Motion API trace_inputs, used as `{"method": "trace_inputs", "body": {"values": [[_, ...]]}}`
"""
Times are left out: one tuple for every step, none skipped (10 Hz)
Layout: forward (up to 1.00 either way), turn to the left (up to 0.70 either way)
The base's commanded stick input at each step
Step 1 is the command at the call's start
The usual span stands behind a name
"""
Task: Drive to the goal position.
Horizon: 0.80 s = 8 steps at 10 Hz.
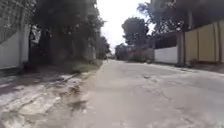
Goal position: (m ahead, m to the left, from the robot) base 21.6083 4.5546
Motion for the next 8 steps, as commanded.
{"method": "trace_inputs", "body": {"values": [[1.0, -0.37], [1.0, -0.4], [1.0, -0.4], [1.0, -0.4], [1.0, -0.2], [1.0, 0.0], [1.0, 0.0], [1.0, 0.0]]}}
